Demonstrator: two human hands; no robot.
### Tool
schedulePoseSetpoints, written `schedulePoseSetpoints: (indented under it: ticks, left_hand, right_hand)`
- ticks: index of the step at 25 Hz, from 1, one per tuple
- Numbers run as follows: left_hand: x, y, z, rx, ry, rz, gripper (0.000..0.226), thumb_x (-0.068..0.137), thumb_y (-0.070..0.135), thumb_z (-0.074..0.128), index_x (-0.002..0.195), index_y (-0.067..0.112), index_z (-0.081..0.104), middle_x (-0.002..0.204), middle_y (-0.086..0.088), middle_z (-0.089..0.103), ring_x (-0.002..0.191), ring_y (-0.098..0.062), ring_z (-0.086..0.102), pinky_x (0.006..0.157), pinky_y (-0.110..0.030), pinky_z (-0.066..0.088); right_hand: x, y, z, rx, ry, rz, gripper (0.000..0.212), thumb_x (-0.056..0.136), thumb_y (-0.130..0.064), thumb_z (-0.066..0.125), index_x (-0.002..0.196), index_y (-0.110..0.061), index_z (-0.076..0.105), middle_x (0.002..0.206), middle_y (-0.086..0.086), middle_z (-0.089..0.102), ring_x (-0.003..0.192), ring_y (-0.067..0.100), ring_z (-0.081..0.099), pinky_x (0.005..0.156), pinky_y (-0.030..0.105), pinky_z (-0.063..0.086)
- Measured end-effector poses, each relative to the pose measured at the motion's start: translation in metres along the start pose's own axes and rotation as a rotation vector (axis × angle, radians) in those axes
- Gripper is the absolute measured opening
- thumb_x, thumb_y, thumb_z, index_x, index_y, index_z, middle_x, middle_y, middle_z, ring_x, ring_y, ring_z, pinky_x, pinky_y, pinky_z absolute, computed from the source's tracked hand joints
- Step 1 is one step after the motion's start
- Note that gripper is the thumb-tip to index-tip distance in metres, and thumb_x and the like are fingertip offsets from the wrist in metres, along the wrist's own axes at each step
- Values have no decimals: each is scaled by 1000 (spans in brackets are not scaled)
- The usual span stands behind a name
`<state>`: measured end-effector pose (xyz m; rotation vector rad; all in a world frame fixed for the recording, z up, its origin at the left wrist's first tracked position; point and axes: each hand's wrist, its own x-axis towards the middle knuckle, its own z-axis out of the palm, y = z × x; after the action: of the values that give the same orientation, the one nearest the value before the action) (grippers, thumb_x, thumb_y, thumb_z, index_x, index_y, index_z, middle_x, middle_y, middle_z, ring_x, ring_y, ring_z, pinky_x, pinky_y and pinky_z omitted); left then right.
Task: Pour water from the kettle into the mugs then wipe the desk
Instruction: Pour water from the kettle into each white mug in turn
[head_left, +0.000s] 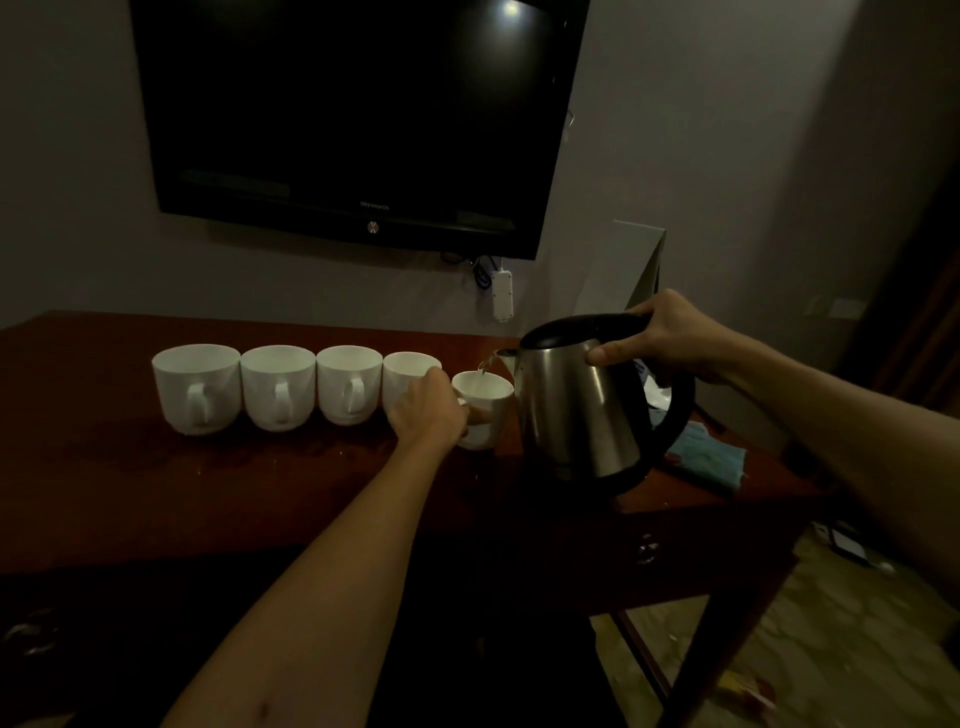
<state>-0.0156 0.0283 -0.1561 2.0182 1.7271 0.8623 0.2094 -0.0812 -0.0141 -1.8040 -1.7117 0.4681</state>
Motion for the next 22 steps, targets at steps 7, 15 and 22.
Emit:
schedulePoseSetpoints:
  ticks: [7, 15, 22]
  left_hand:
    - [-3, 2, -3, -35, 3, 1, 34, 90, 33, 73, 113, 14, 58, 95, -3, 61, 85, -17, 52, 65, -32, 37]
    - [-4, 2, -3, -17, 0, -8, 34, 90, 32, 73, 113, 15, 56, 94, -1, 56, 84, -16, 50, 64, -31, 37]
    - [-1, -2, 3, -24, 23, -13, 39, 87, 37, 75, 113, 15, 58, 103, -3, 63, 87, -17, 52, 56, -28, 29]
  right_hand:
    - [1, -2, 0, -28, 0, -9, 56, 68, -30, 84, 101, 12, 68, 65, 9, 62, 39, 5, 54, 39, 17, 44]
    - [1, 0, 0, -29, -4, 1, 50, 72, -26, 84, 102, 11, 69, 63, 6, 61, 40, 6, 54, 39, 18, 45]
    - [1, 0, 0, -26, -10, 15, 50, 71, -28, 85, 101, 9, 70, 53, -1, 60, 40, 7, 53, 39, 20, 44]
